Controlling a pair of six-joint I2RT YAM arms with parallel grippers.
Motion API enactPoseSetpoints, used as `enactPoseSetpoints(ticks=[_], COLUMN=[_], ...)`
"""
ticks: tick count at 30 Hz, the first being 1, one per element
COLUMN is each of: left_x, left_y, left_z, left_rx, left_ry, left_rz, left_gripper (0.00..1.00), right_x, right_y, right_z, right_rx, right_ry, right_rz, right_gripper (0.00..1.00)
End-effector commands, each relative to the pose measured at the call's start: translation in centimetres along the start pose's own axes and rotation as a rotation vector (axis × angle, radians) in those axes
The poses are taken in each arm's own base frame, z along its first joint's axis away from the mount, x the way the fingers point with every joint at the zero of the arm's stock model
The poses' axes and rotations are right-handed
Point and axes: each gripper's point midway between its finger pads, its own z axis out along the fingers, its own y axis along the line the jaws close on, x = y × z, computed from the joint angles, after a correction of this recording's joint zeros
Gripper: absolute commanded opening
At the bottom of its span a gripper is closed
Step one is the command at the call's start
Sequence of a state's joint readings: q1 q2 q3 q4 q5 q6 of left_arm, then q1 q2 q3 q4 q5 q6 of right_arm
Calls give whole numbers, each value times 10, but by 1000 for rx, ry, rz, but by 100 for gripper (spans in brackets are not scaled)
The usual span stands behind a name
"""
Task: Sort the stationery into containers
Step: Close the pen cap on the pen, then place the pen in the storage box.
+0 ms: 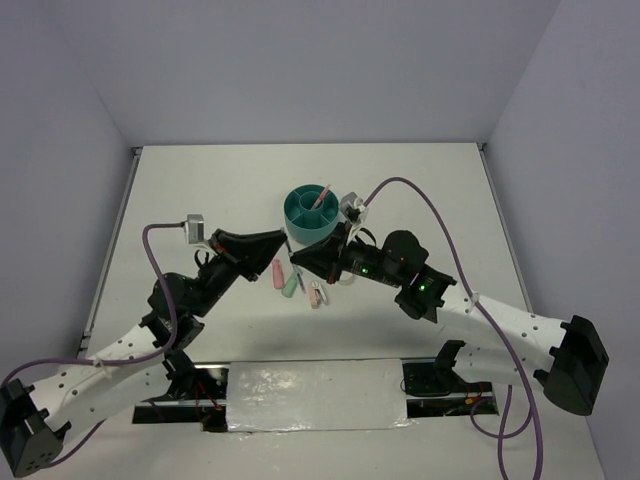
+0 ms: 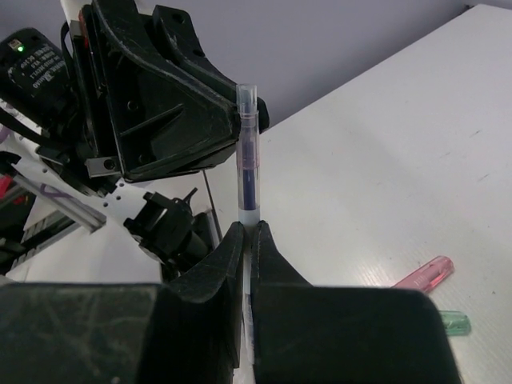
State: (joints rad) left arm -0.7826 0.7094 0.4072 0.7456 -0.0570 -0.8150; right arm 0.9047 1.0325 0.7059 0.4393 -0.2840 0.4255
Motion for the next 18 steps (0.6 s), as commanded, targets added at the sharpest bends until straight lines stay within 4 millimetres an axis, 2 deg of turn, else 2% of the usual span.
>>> enactPoseSetpoints(ticks=[1, 4, 5, 6, 7, 8, 9, 11, 13, 16, 18], left_x=[76, 39, 12, 5, -7, -26, -36, -57, -75, -94, -100], left_y=[21, 16, 7, 7, 3, -9, -11, -25, -34, -37, -32], left_z=[-32, -26, -18, -21, -20, -16, -16, -12, -10, -15, -22], left_rx=[-72, -157, -180, -204, -209, -200, -212, -198, -201, -242, -285], left_ry=[336, 276, 207, 203, 178, 136, 114, 69, 32, -1, 2], left_rz=[-9, 54, 76, 96, 119, 128, 141, 161, 178, 192, 220], left_gripper=[0, 21, 37, 50, 67, 91, 98, 99, 99, 99, 99], right_x=[-129, -88, -80, -67, -62, -58, -53, -49, -44, -47, -53], right_y=[57, 44, 41, 33, 29, 27, 24, 19, 4, -25, -48], right_z=[-1, 11, 12, 12, 13, 13, 13, 15, 18, 18, 12], right_rx=[-167, -173, -168, -156, -147, -143, -136, -120, -59, 26, 95], right_ry=[-387, -288, -274, -253, -244, -239, -231, -224, -217, -245, -287], right_rz=[-155, -192, -197, -189, -184, -177, -170, -165, -172, -188, -238], right_gripper=[0, 0, 0, 0, 0, 0, 0, 0, 0, 0, 0])
